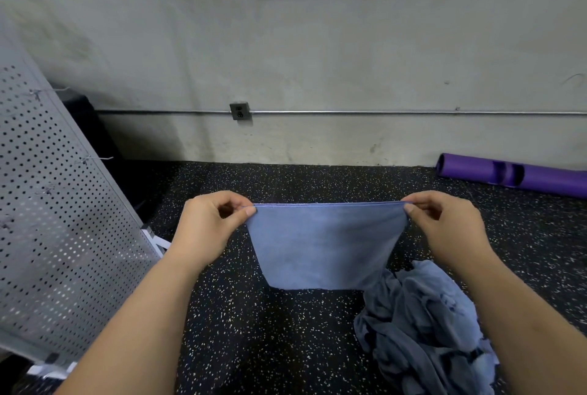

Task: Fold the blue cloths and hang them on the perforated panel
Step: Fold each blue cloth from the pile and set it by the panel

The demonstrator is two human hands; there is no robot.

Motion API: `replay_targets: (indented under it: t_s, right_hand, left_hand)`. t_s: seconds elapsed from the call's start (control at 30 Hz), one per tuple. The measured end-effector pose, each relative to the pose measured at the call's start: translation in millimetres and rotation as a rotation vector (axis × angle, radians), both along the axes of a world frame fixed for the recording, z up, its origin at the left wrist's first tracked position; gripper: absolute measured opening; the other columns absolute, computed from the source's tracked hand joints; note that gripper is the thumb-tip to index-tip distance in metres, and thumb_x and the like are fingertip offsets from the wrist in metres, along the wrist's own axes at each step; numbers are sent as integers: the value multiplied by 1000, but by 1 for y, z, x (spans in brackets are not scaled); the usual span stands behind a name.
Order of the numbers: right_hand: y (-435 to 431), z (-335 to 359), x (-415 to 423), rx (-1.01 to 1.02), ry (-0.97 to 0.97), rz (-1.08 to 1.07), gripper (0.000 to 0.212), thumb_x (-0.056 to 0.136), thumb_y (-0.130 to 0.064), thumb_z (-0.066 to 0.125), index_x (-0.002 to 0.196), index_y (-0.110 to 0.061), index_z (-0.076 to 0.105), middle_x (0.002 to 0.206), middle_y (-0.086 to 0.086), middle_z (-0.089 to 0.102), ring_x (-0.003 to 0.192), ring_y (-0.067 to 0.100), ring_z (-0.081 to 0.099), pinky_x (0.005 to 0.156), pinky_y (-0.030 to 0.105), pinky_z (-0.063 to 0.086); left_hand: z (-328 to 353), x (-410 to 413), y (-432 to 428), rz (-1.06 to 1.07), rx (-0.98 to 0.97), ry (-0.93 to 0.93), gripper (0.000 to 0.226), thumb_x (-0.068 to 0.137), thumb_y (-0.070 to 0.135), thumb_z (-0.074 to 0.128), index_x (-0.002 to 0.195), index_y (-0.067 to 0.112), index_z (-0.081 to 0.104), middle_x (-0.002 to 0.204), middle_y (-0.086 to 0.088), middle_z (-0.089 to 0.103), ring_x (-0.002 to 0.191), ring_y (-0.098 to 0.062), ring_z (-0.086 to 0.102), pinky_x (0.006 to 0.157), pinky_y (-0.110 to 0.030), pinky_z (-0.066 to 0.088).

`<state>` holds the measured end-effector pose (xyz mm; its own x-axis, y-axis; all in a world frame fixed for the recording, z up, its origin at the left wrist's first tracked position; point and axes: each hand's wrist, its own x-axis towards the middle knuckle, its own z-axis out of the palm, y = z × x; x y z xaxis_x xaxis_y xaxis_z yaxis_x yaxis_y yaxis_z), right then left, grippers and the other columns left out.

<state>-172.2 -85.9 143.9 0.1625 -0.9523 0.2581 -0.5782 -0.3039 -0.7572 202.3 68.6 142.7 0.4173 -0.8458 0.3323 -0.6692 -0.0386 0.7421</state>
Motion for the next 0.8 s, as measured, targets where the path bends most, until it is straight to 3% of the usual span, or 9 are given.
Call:
replay_targets:
  t_s: [0.17, 0.23, 0.27, 0.33, 0.43, 0.47, 0.57, 0.67, 0.8]
  right_hand:
    - [0, 0, -3, 25, -80, 52, 15, 93, -13, 81, 94, -28, 82, 83, -13, 79, 74, -5, 69, 67, 4, 48]
    - [0, 3, -4, 43, -187, 53, 14, 94, -12, 81, 95, -26, 82, 87, -8, 81, 72, -5, 68, 68, 5, 50]
    - [0, 5, -4, 35, -151, 46, 13, 94, -12, 81, 95, -26, 82, 86, -8, 80, 71, -7, 68, 67, 6, 50]
    - [3, 8, -3, 74, -7, 88, 11, 93, -16, 81, 94, -26, 83, 80, -10, 79, 68, -7, 68, 67, 13, 51]
    - [12, 15, 1, 306, -96, 306, 10, 93, -13, 81, 97, -22, 84, 83, 1, 82, 74, 9, 76, 75, 27, 60]
    - [11, 14, 1, 295, -135, 274, 10, 93, -14, 81, 96, -24, 84, 80, -1, 81, 70, 6, 73, 70, 23, 57]
    - [3, 10, 0, 101, 2, 40, 13, 92, -24, 84, 87, -35, 82, 73, -13, 78, 61, -3, 65, 60, 18, 45]
    - [8, 12, 5, 183, -82, 197, 13, 93, -18, 83, 91, -31, 83, 75, -1, 79, 56, 5, 62, 61, 22, 50]
    - [2, 10, 4, 99, -61, 18, 10, 93, -26, 82, 88, -35, 82, 74, -8, 77, 62, 11, 64, 63, 26, 47]
  left_hand:
    - [1, -1, -2, 14, 8, -90, 21, 90, 16, 86, 103, 31, 80, 83, 14, 74, 83, -6, 69, 76, -9, 48]
    - [1, -2, -2, 36, 29, -146, 18, 92, 18, 84, 105, 30, 81, 83, 16, 74, 85, -1, 68, 77, -9, 48]
    - [2, -4, -3, 57, 33, -165, 13, 93, 20, 82, 100, 31, 81, 83, 18, 74, 84, 1, 67, 75, -11, 48]
    - [3, -8, -5, 98, 26, -164, 7, 96, 24, 79, 92, 30, 78, 82, 19, 73, 81, 1, 65, 72, -14, 46]
    - [2, -8, -8, 132, 48, -103, 10, 98, 25, 76, 90, 29, 74, 82, 18, 72, 79, 1, 64, 68, -17, 45]
    - [2, -7, -9, 144, 55, -77, 11, 98, 26, 76, 88, 29, 74, 81, 18, 72, 77, 2, 64, 68, -18, 46]
    - [3, -7, -8, 192, 63, -83, 11, 98, 26, 76, 88, 30, 76, 80, 18, 72, 73, 1, 64, 65, -16, 43]
    - [5, -13, -8, 147, 80, -95, 10, 98, 26, 76, 89, 31, 77, 79, 20, 72, 75, 5, 64, 62, -7, 38]
    - [6, -12, -8, 234, 61, -92, 9, 99, 27, 76, 90, 29, 77, 80, 19, 72, 75, 3, 64, 67, -19, 45]
